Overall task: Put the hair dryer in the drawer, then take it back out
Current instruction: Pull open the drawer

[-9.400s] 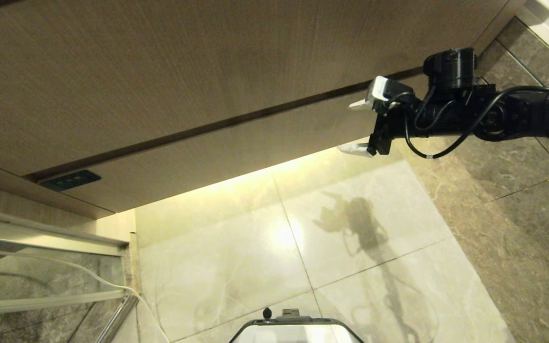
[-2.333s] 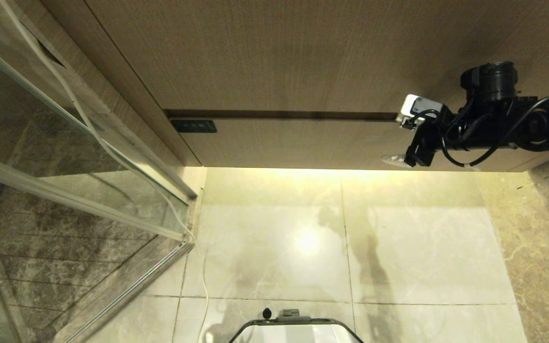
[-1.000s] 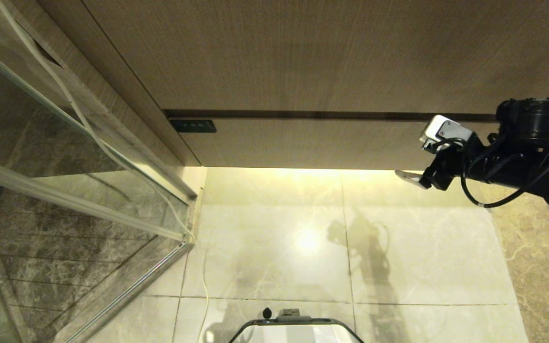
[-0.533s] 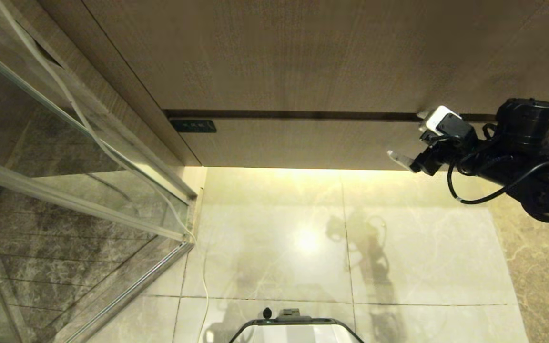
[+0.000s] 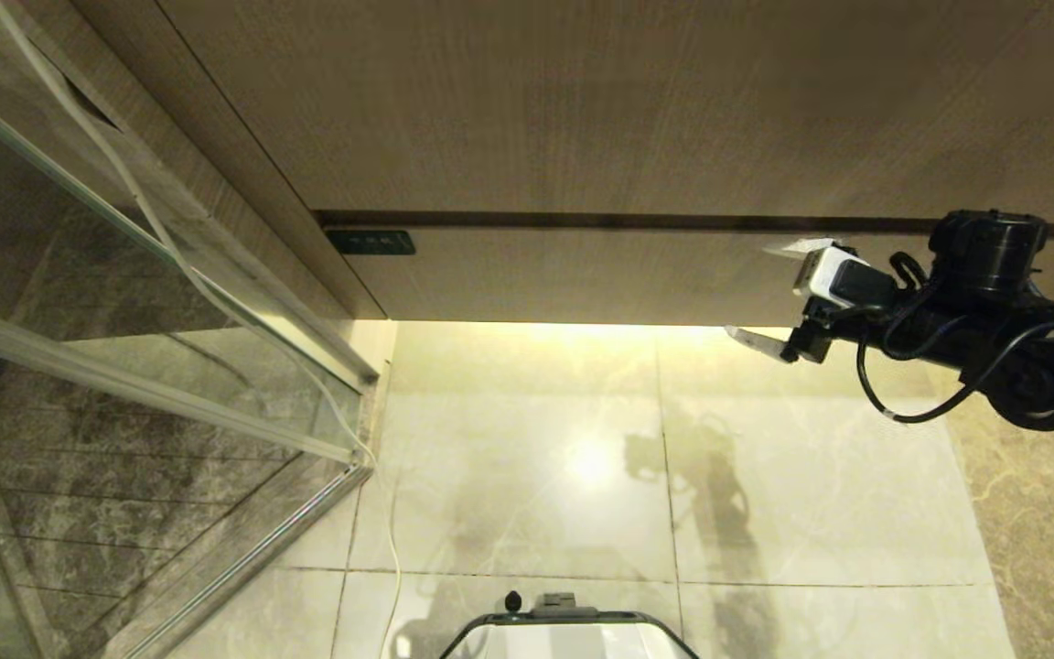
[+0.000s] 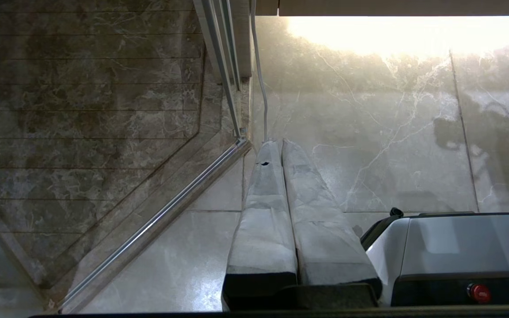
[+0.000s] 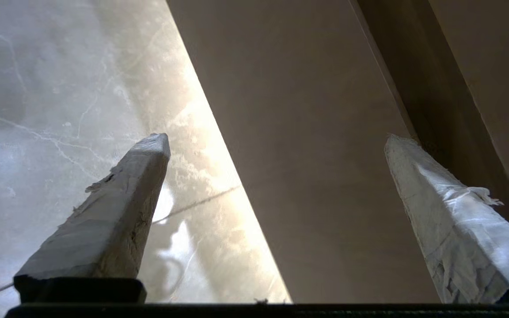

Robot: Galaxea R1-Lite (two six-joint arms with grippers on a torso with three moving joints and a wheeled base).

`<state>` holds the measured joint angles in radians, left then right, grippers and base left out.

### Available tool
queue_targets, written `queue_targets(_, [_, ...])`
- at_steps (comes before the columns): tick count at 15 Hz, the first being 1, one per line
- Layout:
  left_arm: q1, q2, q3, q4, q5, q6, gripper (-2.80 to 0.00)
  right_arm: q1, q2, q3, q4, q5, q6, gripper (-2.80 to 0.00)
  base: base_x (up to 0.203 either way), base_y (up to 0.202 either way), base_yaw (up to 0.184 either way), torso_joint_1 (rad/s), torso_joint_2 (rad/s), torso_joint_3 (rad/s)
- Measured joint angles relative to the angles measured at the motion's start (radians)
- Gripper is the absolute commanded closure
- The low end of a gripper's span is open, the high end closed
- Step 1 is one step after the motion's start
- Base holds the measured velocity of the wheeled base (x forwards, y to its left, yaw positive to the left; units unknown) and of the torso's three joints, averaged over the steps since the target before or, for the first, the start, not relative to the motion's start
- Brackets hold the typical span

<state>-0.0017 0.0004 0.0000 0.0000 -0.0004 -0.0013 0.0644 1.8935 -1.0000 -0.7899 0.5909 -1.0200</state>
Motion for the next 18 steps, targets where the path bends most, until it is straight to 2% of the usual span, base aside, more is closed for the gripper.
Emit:
queue_targets(6, [0.000,0.000,0.000,0.000,0.000,0.000,0.00,-0.016,0.030,-0.059,-0.004,0.031,-0.087,-2.80,0.000,0.000,0.000,0.000,0.00,0.000])
queue_targets(18, [0.000,0.000,0.000,0.000,0.000,0.000,0.00,-0.050,0.127,-0.194,-0.018,0.014,-0.104,-2.80,0.000,0.000,0.000,0.000,0.00,0.000])
